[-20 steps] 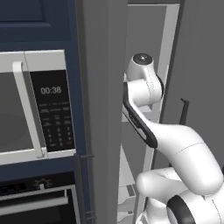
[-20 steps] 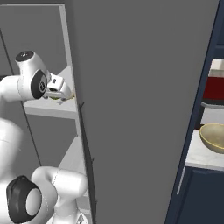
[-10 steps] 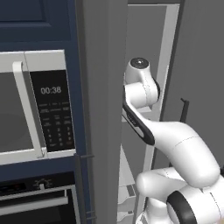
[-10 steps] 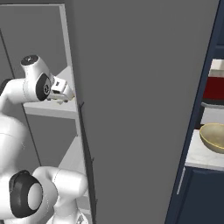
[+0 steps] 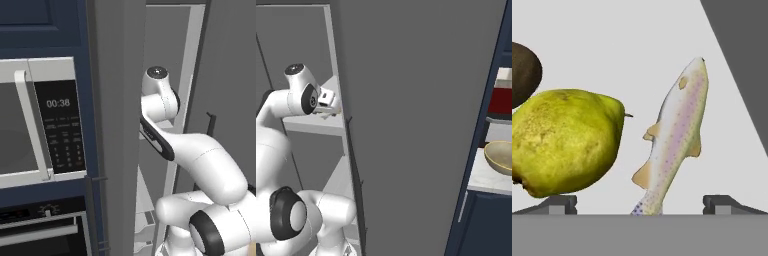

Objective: Take the pear, fish, and kiwi from the freezer and place them in the bowl on the counter.

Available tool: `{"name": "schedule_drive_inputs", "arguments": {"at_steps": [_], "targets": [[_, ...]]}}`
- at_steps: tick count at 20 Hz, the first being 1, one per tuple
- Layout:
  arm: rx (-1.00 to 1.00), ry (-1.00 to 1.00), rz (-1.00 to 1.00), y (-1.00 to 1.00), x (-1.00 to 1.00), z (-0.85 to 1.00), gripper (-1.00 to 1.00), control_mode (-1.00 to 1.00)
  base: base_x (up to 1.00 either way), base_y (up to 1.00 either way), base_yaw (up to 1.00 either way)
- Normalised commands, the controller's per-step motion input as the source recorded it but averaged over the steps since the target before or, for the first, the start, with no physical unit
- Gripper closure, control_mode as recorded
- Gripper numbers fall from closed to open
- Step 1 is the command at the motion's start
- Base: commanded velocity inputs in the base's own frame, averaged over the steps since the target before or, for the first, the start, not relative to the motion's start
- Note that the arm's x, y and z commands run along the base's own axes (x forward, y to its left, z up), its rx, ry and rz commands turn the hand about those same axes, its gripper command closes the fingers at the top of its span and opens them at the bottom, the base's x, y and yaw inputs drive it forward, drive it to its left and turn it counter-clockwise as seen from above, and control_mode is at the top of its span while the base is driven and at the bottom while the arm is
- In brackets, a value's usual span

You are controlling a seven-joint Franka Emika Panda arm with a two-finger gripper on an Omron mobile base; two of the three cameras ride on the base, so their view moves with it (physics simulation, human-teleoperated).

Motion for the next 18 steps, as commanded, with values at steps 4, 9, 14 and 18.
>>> {"name": "schedule_drive_inputs", "arguments": {"at_steps": [4,9,14,18], "targets": [[0.0,0.0,0.0,0.0,0.2,-0.17,-1.0,-1.0,0.0,0.0,0.0],[0.0,0.0,0.0,0.0,0.18,-0.11,-1.0,-1.0,0.0,0.0,0.0],[0.0,0.0,0.0,0.0,0.24,-0.09,-1.0,-1.0,0.0,0.0,0.0],[0.0,0.0,0.0,0.0,0.2,-0.16,-1.0,-1.0,0.0,0.0,0.0]]}}
